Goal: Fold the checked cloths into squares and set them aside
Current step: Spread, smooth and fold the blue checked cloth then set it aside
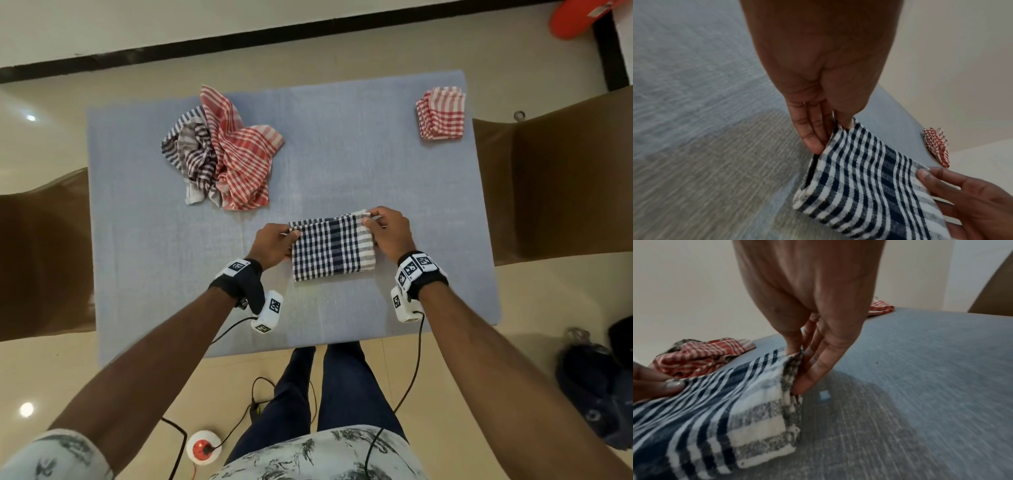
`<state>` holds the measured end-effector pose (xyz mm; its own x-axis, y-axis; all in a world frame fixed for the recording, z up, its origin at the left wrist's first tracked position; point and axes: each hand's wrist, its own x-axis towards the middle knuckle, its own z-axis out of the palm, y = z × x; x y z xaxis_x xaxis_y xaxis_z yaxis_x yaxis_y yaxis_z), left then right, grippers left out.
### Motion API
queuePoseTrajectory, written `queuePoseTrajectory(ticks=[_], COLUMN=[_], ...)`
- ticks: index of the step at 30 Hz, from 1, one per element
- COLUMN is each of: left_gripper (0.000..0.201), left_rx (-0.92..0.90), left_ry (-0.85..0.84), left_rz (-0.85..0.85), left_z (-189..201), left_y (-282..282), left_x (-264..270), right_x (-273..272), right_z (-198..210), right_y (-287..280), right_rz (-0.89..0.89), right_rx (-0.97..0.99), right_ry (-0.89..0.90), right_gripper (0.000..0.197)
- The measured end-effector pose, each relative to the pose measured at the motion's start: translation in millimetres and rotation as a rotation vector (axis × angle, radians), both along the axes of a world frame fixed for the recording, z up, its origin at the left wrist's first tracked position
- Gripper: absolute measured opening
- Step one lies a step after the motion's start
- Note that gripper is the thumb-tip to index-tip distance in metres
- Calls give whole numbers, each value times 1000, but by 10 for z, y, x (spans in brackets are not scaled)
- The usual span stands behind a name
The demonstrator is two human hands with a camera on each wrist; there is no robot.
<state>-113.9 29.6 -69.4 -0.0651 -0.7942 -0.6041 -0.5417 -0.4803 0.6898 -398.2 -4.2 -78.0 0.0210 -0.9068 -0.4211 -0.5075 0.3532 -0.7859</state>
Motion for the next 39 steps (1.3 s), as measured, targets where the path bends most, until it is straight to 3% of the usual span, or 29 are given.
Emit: queuePoseTrajectory(ticks=[13, 18, 20, 23, 26, 30, 34, 39], left_gripper=[34, 26, 23, 39, 55, 73, 81, 73], left_rx=[-21, -79, -200, -512, -637, -686, -609, -617], left_ry=[-116, -285, -387, -442, -383, -477, -638, -588], left_rz=[62, 167, 186, 43, -205, -629, -711, -673], left_z=[-22, -4, 33, 131, 132, -158, -395, -411], left_y=[-26, 27, 99, 199, 342, 563, 562, 543], left_x=[-72, -148, -184, -281, -477, -654, -564, -584], right_x=[138, 168, 176, 217, 383, 799, 995, 786], right_z=[-58, 17, 67, 186, 310, 261, -45, -231], right_y=[-142, -119, -109, -22, 188, 585, 804, 683], right_rz=[91, 24, 9, 2, 139, 518, 658, 657], right_rx=[0, 21, 2, -169, -431, -313, -292, -352], right_ry=[198, 288, 364, 461, 386, 217, 414, 521], right_gripper=[22, 36, 40, 36, 35, 67, 79, 77])
